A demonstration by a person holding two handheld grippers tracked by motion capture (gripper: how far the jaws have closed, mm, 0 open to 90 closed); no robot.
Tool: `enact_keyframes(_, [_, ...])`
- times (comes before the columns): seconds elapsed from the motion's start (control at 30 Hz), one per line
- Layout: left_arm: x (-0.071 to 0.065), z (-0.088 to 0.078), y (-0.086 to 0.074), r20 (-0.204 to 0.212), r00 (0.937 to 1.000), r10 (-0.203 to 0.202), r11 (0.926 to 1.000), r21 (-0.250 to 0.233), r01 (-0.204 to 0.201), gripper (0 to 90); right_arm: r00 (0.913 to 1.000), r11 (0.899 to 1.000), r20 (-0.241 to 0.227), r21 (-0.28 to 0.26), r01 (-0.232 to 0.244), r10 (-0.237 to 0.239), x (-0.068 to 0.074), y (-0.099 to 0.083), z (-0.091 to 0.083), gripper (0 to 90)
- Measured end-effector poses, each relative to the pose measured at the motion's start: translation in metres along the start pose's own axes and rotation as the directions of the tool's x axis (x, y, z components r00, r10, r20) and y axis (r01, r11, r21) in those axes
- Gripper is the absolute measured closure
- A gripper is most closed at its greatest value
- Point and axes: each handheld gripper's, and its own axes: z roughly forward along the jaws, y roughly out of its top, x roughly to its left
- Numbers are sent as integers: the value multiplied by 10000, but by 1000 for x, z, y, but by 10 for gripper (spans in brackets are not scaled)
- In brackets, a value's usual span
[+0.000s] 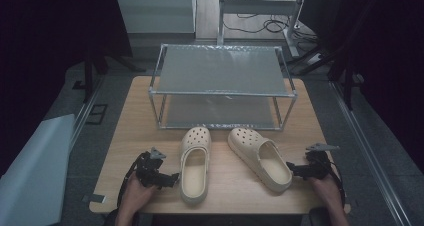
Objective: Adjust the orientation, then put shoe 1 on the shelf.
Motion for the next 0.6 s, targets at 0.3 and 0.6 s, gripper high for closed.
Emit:
enact_keyframes(0.3, [7, -13, 0, -31, 9994, -358, 9985, -423, 356, 7, 10000, 10000, -35, 21, -4, 4, 0, 0, 0, 72])
enact_keyframes(0.6, [-1, -32, 10, 178, 9991, -379, 9947, -951, 394, 51, 10000, 10000, -32, 46, 13, -13, 0, 0, 0, 79])
